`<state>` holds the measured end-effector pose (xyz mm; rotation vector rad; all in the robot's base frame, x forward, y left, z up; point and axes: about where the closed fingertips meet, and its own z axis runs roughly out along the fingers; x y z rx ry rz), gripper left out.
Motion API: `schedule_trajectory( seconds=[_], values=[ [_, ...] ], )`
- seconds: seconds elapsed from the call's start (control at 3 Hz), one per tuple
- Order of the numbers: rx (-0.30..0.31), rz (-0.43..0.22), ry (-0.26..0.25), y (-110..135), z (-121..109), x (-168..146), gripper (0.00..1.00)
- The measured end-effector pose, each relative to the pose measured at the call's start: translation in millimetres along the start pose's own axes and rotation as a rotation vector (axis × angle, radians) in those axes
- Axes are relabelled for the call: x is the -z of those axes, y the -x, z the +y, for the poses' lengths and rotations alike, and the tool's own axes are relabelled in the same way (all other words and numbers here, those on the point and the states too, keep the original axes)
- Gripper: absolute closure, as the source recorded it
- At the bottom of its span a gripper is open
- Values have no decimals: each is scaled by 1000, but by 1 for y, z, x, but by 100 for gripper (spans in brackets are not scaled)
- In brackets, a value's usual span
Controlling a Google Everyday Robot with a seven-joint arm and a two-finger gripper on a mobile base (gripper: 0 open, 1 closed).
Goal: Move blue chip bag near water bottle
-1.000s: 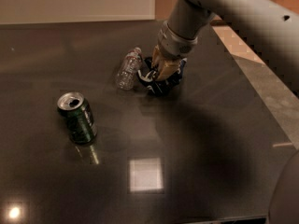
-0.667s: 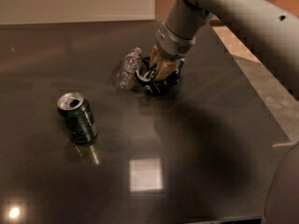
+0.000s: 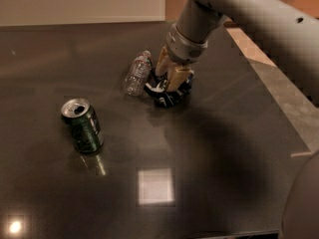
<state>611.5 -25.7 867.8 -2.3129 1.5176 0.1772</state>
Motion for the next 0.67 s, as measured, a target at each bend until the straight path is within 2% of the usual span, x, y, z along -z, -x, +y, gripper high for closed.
schedule_trajectory(
  seconds=[0.33,0.67],
  values=[
    [1,-1,1,1,-1,-2,0],
    [1,-1,1,1,-1,-2,0]
  ],
)
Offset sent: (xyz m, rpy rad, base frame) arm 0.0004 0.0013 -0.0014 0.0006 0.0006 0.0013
